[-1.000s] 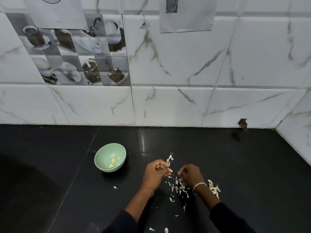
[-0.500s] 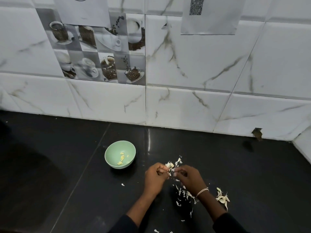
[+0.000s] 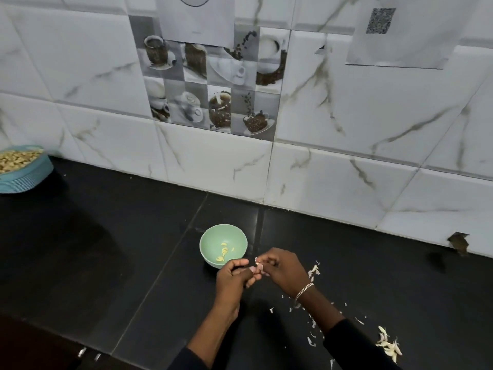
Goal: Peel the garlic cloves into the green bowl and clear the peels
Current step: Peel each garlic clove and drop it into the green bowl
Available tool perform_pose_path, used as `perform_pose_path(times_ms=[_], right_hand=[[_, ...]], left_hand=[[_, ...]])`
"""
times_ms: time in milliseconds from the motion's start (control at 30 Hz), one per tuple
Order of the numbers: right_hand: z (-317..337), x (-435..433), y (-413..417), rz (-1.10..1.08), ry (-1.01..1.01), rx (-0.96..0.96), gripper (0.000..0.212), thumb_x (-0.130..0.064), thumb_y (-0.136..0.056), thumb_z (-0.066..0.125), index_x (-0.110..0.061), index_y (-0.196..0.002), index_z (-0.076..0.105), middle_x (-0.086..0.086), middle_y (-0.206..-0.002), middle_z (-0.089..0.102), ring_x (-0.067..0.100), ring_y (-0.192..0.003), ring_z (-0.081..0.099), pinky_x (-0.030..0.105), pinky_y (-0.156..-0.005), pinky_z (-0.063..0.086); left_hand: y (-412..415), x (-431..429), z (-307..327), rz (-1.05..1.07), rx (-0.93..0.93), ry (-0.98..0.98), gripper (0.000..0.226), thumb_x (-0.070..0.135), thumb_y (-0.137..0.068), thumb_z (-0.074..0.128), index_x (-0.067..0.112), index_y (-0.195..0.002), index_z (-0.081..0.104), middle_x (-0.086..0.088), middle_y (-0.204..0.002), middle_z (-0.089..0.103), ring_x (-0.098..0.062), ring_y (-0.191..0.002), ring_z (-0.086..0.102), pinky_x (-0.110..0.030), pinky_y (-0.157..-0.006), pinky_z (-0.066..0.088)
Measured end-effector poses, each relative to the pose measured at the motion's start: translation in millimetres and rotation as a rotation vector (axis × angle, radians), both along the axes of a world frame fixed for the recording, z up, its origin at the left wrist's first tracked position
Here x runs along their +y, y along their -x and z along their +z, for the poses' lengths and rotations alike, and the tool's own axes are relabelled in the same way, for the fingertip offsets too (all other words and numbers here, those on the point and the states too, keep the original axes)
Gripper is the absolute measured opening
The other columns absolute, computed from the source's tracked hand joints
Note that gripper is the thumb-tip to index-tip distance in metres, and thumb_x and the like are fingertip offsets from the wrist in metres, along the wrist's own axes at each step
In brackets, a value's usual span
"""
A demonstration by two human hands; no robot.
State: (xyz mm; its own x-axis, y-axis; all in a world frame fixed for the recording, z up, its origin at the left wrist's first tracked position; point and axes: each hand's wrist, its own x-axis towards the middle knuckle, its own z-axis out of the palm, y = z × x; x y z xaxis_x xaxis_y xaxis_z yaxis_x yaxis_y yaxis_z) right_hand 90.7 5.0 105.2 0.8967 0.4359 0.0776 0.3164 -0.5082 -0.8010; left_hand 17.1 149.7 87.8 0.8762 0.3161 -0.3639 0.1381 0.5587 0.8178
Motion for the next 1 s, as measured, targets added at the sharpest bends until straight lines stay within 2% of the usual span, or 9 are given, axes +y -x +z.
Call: perform_pose_path(times_ms=[67,167,233,333,467,633,700,867,1000], right_hand=[[2,23,-10,0.009,0.002,0.016,0.012,-0.006,-0.087,0.071,-0.009,-0.097,0.077,-0.006,-0.08,0.073,0.0,-0.065,0.068,0.014,-0.066,0.052],[-1,58,-29,0.014,0.022,0.09,0.013,-0.004,-0.09,0.065,-0.008,-0.096,0.075,-0.008,-0.074,0.07,0.005,-0.062,0.066,0.024,-0.067,0.057],[-3,83,-42,0.04,0.089,0.089,0.016,-0.004,-0.089,0.063,-0.013,-0.093,0.076,-0.008,-0.077,0.071,0.01,-0.072,0.067,0.028,-0.075,0.057],[-12,112,-57,0.055,0.239,0.074,0.024,-0.001,-0.085,0.057,-0.01,-0.091,0.078,0.002,-0.094,0.076,0.015,-0.088,0.07,0.019,-0.082,0.051],[-31,135,-70,0.016,0.332,0.101,0.031,0.001,-0.081,0.048,-0.016,-0.08,0.075,0.006,-0.098,0.074,0.021,-0.091,0.069,0.025,-0.082,0.054],[-43,144,-80,0.071,0.427,0.077,0.029,0.003,-0.081,0.054,-0.011,-0.092,0.077,0.006,-0.104,0.075,0.022,-0.102,0.068,0.027,-0.091,0.053],[-45,142,-82,0.086,0.441,0.077,0.031,0.003,-0.081,0.053,-0.012,-0.09,0.078,0.005,-0.102,0.076,0.021,-0.1,0.069,0.027,-0.091,0.053],[-25,123,-72,0.007,0.258,0.11,0.018,-0.004,-0.078,0.064,-0.018,-0.072,0.073,-0.002,-0.073,0.073,0.013,-0.072,0.07,0.025,-0.073,0.056],[0,83,-46,-0.074,-0.053,0.173,0.006,-0.008,-0.082,0.071,-0.011,-0.077,0.074,-0.004,-0.065,0.069,0.01,-0.059,0.064,0.024,-0.055,0.053]], left_hand=[[4,10,-5,0.047,0.021,0.013,0.026,-0.014,-0.085,0.067,-0.008,-0.108,0.059,-0.029,-0.093,0.073,-0.032,-0.079,0.073,-0.028,-0.07,0.062],[12,21,-13,0.087,0.044,0.01,0.021,-0.012,-0.085,0.068,-0.01,-0.106,0.061,-0.027,-0.088,0.073,-0.032,-0.077,0.072,-0.029,-0.07,0.062],[16,30,-16,0.111,0.053,0.002,0.018,-0.011,-0.086,0.067,-0.01,-0.104,0.063,-0.025,-0.087,0.073,-0.03,-0.076,0.072,-0.029,-0.071,0.061],[18,42,-17,0.148,0.071,-0.027,0.012,-0.008,-0.088,0.067,-0.008,-0.1,0.067,-0.023,-0.09,0.073,-0.026,-0.078,0.072,-0.024,-0.068,0.06],[18,64,-18,0.22,0.096,-0.062,0.01,-0.004,-0.09,0.066,-0.003,-0.099,0.07,-0.016,-0.089,0.074,-0.022,-0.079,0.072,-0.026,-0.073,0.057],[22,83,-22,0.264,0.138,-0.095,0.01,-0.004,-0.092,0.063,-0.002,-0.099,0.07,-0.013,-0.086,0.074,-0.02,-0.077,0.071,-0.026,-0.072,0.057],[24,85,-24,0.267,0.151,-0.108,0.01,-0.004,-0.091,0.064,-0.002,-0.098,0.07,-0.012,-0.084,0.074,-0.019,-0.076,0.071,-0.024,-0.069,0.057],[26,75,-25,0.237,0.155,-0.135,0.009,-0.005,-0.09,0.064,-0.003,-0.096,0.07,-0.013,-0.082,0.072,-0.019,-0.072,0.069,-0.021,-0.062,0.055],[21,55,-25,0.162,0.13,-0.162,0.008,-0.003,-0.091,0.064,-0.002,-0.093,0.071,-0.014,-0.082,0.072,-0.018,-0.07,0.067,-0.026,-0.064,0.052]])
